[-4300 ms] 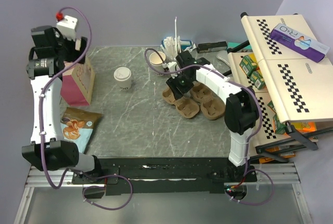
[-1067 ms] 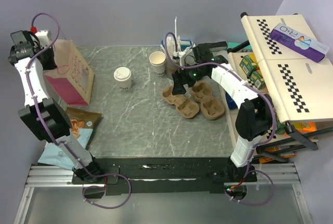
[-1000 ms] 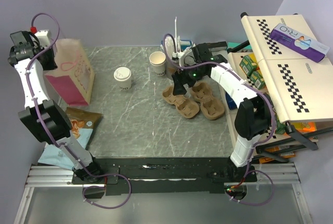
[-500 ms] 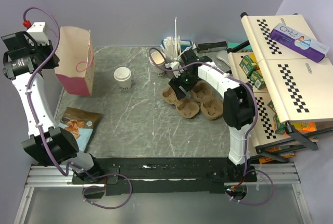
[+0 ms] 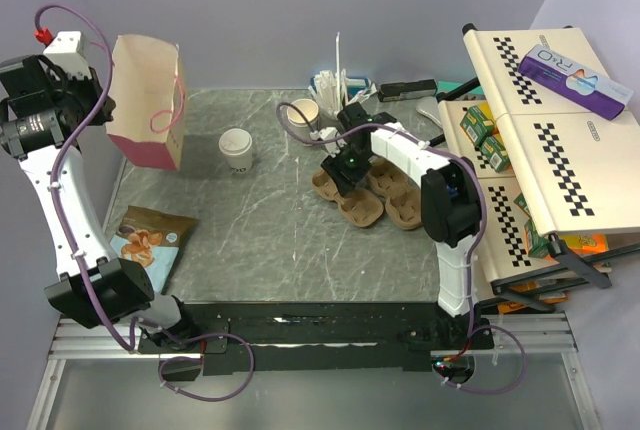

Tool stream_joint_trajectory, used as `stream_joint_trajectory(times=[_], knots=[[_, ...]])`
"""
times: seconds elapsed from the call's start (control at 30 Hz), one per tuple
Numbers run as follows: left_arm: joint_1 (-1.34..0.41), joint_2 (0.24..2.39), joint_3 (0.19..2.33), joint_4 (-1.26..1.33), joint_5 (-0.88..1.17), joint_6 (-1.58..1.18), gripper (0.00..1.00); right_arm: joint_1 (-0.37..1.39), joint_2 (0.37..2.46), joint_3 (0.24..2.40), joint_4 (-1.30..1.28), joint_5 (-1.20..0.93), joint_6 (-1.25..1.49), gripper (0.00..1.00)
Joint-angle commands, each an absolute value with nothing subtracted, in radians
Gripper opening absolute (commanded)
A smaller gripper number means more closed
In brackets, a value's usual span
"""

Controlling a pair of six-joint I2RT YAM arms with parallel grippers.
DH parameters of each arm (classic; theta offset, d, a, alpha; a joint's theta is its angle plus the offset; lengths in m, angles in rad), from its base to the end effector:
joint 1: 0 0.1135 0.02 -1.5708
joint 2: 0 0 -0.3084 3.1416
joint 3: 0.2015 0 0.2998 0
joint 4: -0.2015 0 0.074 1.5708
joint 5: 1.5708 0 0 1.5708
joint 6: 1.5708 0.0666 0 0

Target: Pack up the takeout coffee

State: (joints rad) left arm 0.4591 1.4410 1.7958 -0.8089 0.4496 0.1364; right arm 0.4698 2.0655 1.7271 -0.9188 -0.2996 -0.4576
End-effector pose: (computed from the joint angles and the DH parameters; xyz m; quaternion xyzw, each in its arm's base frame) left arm 0.3311 0.1314 0.5188 -0.0163 0.8350 -0.0292 0.5492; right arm 0.4422 0.2465 0.2131 -0.4577 0.8631 0.1483 0.1535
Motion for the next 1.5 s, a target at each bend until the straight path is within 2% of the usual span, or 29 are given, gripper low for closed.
stream_joint_trajectory(times=[0.0, 0.53, 0.8, 0.83, 0.9, 0.93, 1.1, 1.4, 1.47], knots=[[0.449, 1.39, 1.842, -0.778, 0.495, 0.112, 0.01, 0.491, 2.1, 1.749, -0.959, -0.298, -0.445, 0.6], [0.44, 1.379, 1.838, -0.778, 0.502, 0.112, 0.01, 0.525, 2.151, 1.755, -0.953, -0.232, -0.423, 0.5], [0.436, 1.374, 1.844, -0.781, 0.534, 0.123, 0.01, 0.531, 2.079, 1.7, -0.96, -0.21, -0.425, 0.29], [0.431, 1.373, 1.847, -0.782, 0.544, 0.127, 0.01, 0.531, 2.048, 1.695, -0.965, -0.209, -0.426, 0.19], [0.414, 1.371, 1.855, -0.796, 0.59, 0.165, 0.01, 0.529, 2.01, 1.678, -0.976, -0.21, -0.434, 0.1], [0.382, 1.367, 1.858, -0.802, 0.598, 0.182, 0.01, 0.531, 1.973, 1.675, -0.994, -0.216, -0.442, 0.01], [0.226, 1.35, 1.874, -0.888, 0.658, 0.331, 0.01, 0.519, 1.797, 1.616, -0.999, -0.261, -0.489, 0.0], [0.068, 1.374, 1.905, -1.109, 0.779, 0.53, 0.01, 0.476, 1.331, 1.33, -0.703, -0.434, -0.499, 0.0], [0.046, 1.381, 1.895, -1.172, 0.787, 0.567, 0.01, 0.459, 1.277, 1.313, -0.687, -0.556, -0.502, 0.0]])
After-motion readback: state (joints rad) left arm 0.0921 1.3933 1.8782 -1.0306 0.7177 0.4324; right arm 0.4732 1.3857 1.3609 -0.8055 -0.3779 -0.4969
